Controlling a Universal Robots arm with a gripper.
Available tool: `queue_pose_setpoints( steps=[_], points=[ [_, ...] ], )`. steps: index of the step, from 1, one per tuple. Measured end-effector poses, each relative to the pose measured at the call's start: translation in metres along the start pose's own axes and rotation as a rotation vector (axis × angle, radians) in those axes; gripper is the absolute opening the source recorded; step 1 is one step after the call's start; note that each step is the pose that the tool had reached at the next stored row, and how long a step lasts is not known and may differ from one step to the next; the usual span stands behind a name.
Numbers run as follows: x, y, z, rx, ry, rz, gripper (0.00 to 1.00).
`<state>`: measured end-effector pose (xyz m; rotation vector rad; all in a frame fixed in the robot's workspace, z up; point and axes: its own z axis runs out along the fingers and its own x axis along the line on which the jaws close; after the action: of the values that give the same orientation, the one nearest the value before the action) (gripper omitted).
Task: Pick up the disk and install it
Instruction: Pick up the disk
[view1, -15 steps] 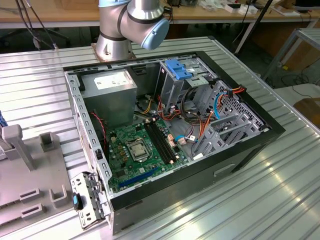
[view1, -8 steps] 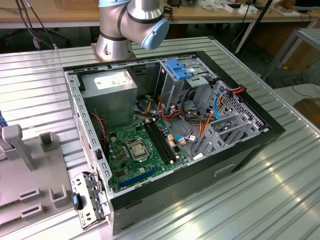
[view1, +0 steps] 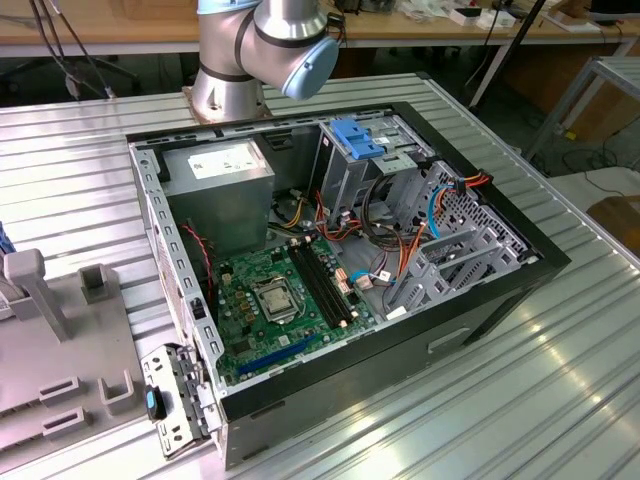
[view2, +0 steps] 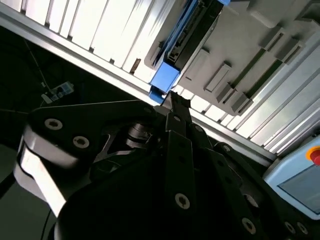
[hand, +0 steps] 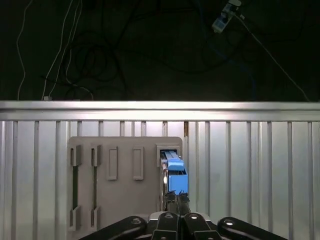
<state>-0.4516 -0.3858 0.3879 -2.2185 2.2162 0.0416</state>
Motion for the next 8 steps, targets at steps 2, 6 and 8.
queue_pose_setpoints(
  steps=[2, 6, 8],
  points=[
    [0.0001, 0.0005, 0.0032, 0.0011, 0.0001, -0.001, 0.12],
    [0.0003, 0.0006, 0.0089, 0.0024, 0.0001, -0.002, 0.30],
    [0.0005, 0.0005, 0.0119, 0.0047, 0.0000, -0.004, 0.42]
  ],
)
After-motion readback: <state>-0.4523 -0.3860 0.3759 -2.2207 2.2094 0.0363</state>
